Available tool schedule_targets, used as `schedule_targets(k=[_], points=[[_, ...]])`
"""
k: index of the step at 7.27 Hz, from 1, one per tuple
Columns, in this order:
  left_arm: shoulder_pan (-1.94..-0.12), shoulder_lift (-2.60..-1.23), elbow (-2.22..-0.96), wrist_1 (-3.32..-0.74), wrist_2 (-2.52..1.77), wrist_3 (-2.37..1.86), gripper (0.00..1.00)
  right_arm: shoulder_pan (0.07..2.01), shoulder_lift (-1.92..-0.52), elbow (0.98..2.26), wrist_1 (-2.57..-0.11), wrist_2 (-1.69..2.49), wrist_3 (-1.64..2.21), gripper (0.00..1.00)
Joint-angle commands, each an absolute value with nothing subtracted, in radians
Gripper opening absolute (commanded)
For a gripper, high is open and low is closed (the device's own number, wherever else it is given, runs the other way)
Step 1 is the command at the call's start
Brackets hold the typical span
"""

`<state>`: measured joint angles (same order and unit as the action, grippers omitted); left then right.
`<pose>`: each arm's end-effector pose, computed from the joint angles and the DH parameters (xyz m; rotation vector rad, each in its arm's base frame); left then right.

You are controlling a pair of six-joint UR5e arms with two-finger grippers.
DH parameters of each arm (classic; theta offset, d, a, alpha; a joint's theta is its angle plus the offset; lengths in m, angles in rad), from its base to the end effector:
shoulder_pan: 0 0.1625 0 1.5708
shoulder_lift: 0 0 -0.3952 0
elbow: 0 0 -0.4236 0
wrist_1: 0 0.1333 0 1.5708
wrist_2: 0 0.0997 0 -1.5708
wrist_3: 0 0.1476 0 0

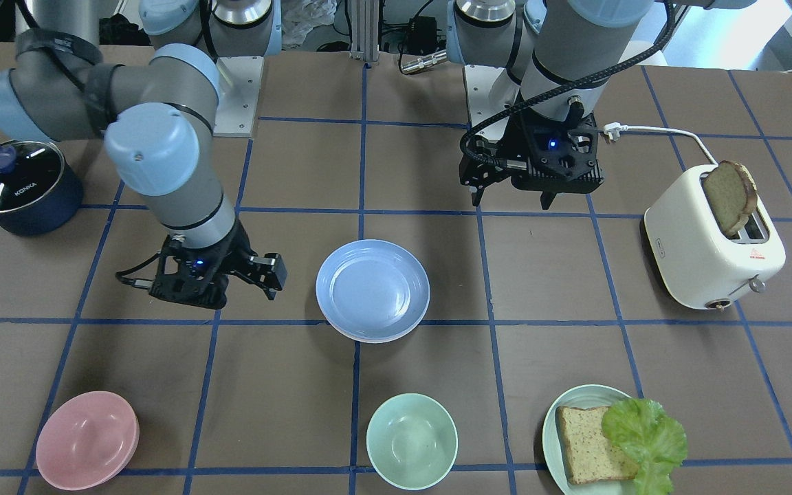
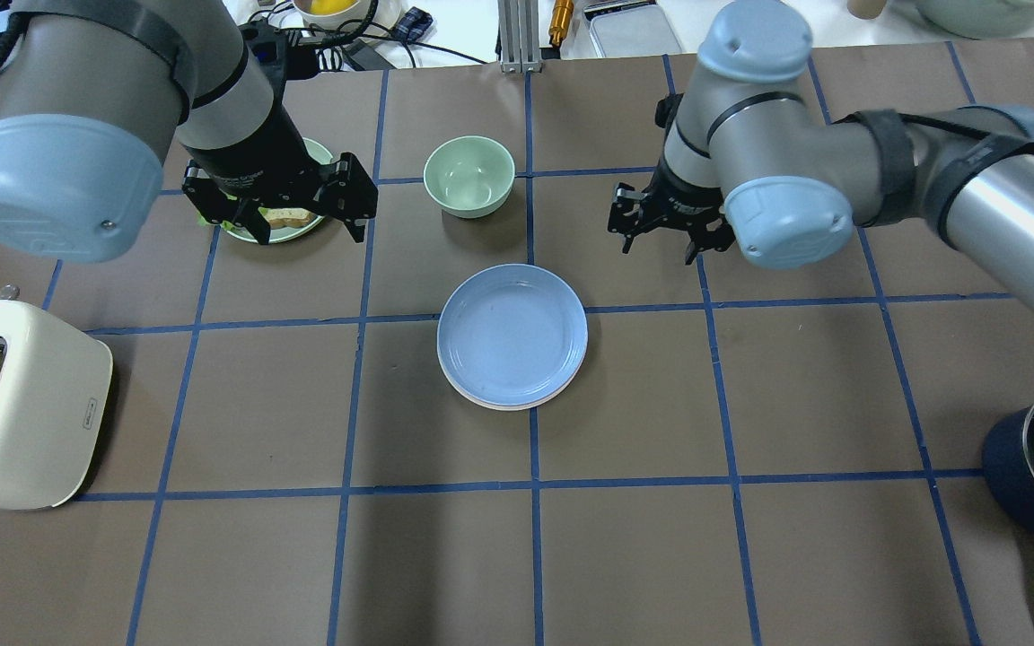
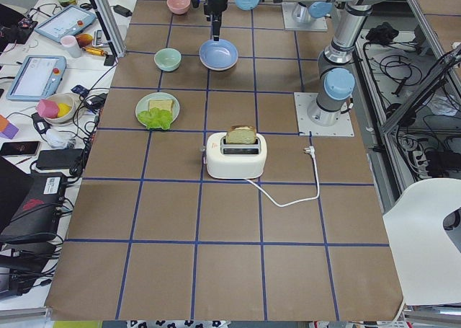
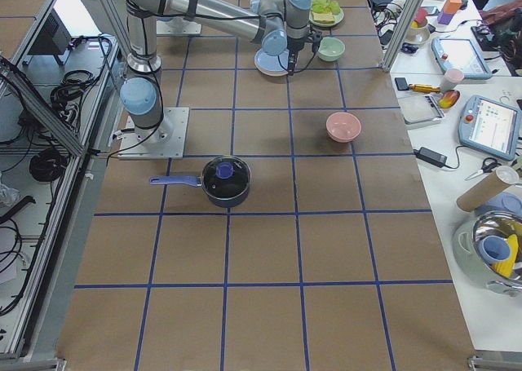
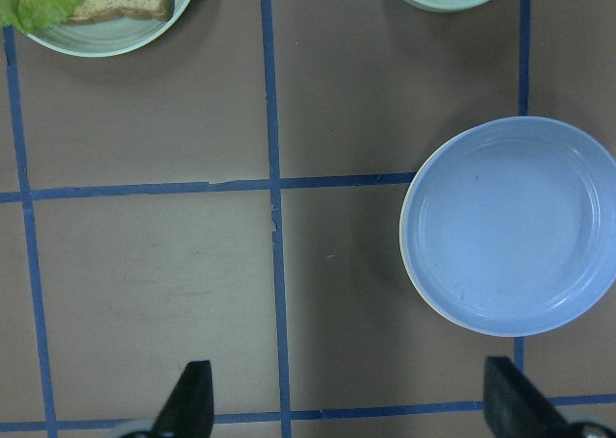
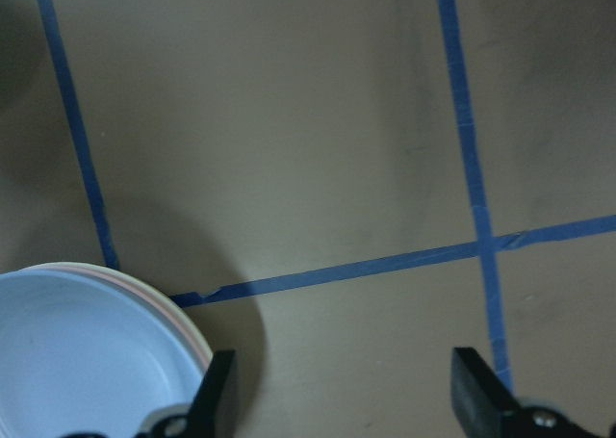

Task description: Stack three plates with pink and blue

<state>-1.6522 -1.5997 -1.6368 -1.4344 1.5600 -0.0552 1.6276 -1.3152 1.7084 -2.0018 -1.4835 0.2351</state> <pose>-0.1783 -0.5261 0.3741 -0.0413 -3.1271 0.0636 0.1798 -0.5871 0.2394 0.2690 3.0376 -0.0377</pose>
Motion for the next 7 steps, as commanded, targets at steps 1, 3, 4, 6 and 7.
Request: schedule_targets(k=[1, 3, 4, 6, 7], points=[[-1.652, -1.600, -1.635, -1.434, 1.560, -0.055, 1.00, 1.519, -1.331, 1.547, -1.747, -1.540, 0.002, 0.85], [-1.652, -1.598, -1.635, -1.434, 1.560, -0.055, 1.00, 1.519, -1.498, 1.569, -1.712, -1.572, -0.038, 1.00], [-1.652, -1.598, -1.635, -1.434, 1.560, -0.055, 1.00, 1.520, -1.556, 1.600, -1.712, -1.565, -0.038, 1.00], [-1.652, -1.598, -1.635, -1.434, 1.560, -0.055, 1.00, 1.532, -1.586, 1.618, -1.723, -1.555, -0.005, 1.00], [-1.652, -1.598, -1.635, -1.434, 1.560, -0.055, 1.00, 1.546, -1.594, 1.605, -1.717, -1.574, 0.009, 1.00]])
